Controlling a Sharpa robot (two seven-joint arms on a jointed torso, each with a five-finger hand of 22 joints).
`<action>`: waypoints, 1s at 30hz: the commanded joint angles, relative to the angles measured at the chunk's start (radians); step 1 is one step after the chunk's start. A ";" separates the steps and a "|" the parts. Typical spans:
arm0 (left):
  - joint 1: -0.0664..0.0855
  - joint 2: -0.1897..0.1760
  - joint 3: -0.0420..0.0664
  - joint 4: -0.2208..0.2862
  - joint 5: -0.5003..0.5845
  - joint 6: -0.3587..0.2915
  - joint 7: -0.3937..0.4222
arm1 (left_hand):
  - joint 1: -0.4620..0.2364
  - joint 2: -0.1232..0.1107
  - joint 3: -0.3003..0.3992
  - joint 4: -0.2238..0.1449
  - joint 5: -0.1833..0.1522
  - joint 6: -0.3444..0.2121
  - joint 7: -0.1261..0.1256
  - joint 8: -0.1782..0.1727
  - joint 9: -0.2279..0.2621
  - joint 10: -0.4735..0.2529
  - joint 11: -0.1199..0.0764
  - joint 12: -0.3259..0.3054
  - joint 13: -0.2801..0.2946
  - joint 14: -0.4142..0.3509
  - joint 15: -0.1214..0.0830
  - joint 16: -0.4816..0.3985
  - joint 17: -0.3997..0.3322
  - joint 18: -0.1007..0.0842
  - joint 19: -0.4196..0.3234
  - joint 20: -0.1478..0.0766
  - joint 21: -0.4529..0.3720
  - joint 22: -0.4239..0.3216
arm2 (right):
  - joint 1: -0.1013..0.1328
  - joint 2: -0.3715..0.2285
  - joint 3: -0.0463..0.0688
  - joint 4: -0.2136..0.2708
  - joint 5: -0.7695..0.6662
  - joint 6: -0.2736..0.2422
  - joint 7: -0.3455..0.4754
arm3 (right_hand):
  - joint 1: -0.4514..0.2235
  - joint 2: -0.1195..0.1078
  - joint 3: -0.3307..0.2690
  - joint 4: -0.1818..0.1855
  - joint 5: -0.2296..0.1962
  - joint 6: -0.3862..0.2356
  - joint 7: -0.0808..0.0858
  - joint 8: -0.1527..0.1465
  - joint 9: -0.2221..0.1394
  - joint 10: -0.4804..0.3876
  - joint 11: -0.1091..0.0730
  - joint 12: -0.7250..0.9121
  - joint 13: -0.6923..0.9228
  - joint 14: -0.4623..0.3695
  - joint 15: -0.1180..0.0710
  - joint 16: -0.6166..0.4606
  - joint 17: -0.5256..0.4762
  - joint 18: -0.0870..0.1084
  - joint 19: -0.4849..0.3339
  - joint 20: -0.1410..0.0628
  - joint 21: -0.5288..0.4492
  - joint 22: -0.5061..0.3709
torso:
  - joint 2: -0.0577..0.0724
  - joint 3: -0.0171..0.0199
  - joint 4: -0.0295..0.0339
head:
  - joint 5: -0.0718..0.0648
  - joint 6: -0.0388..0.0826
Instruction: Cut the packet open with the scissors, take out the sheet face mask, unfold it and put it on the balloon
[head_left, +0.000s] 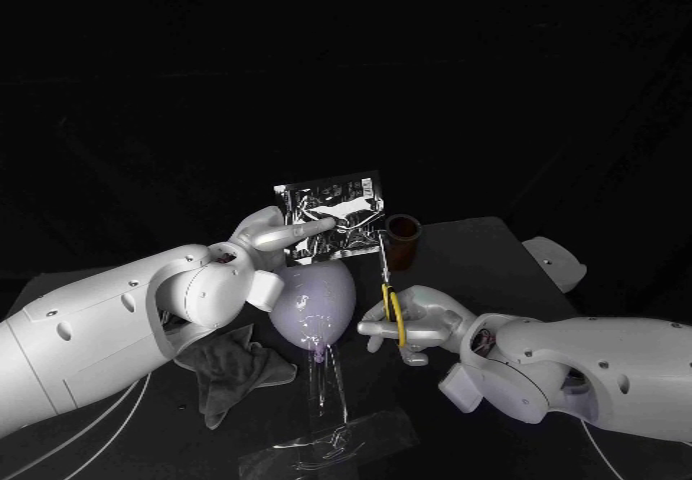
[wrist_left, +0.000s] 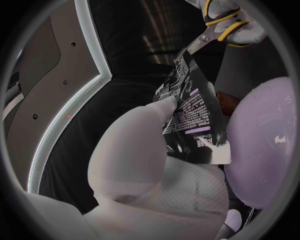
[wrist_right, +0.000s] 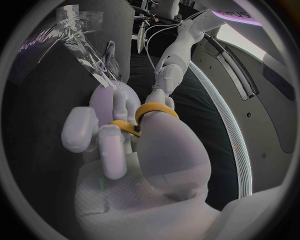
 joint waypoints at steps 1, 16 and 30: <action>0.001 0.000 0.000 0.002 -0.011 0.024 0.006 | 0.000 0.013 0.003 -0.001 0.007 0.000 0.005 0.004 0.080 0.018 -0.011 0.003 0.000 0.001 -0.005 -0.001 0.002 0.014 0.004 -0.001 0.005 -0.001 | 0.001 0.000 0.002 0.003 -0.001 -0.011 0.016 | 0.004 0.014 -0.016 0.000 -0.003 -0.016 0.002 -0.004 0.008 0.138 -0.080 -0.003 0.013 0.049 -0.042 0.001 0.014 0.002 -0.001 -0.003 0.002 0.122 | 0.000 0.0005 0.0000 | 0.000 0.003; 0.001 -0.001 0.000 0.002 -0.021 0.028 0.007 | 0.000 0.013 0.003 -0.001 0.007 0.000 0.005 0.004 0.080 0.018 -0.011 0.003 0.000 0.001 -0.005 -0.001 0.002 0.014 0.004 -0.001 0.005 -0.001 | 0.002 -0.001 0.002 0.002 0.000 -0.027 0.022 | -0.022 0.019 -0.091 -0.005 -0.004 -0.150 0.082 -0.095 0.013 -0.092 0.002 -0.173 -0.046 0.036 0.026 -0.013 -0.015 0.005 -0.025 0.046 -0.043 0.114 | 0.000 -0.0001 -0.0003 | 0.001 0.005; 0.001 -0.002 0.000 0.000 -0.049 0.023 0.019 | 0.000 0.013 0.003 -0.002 0.007 -0.001 0.005 0.005 0.082 0.018 -0.011 0.002 0.001 0.001 -0.005 -0.001 0.003 0.014 0.005 -0.001 0.005 -0.001 | 0.006 -0.006 0.004 0.019 0.000 -0.015 0.021 | -0.061 -0.003 -0.087 0.009 -0.004 -0.191 0.106 -0.131 0.010 -0.154 0.026 -0.178 -0.097 0.026 0.048 -0.020 -0.036 0.014 -0.046 0.072 -0.083 0.103 | 0.000 0.0004 -0.0006 | 0.004 0.007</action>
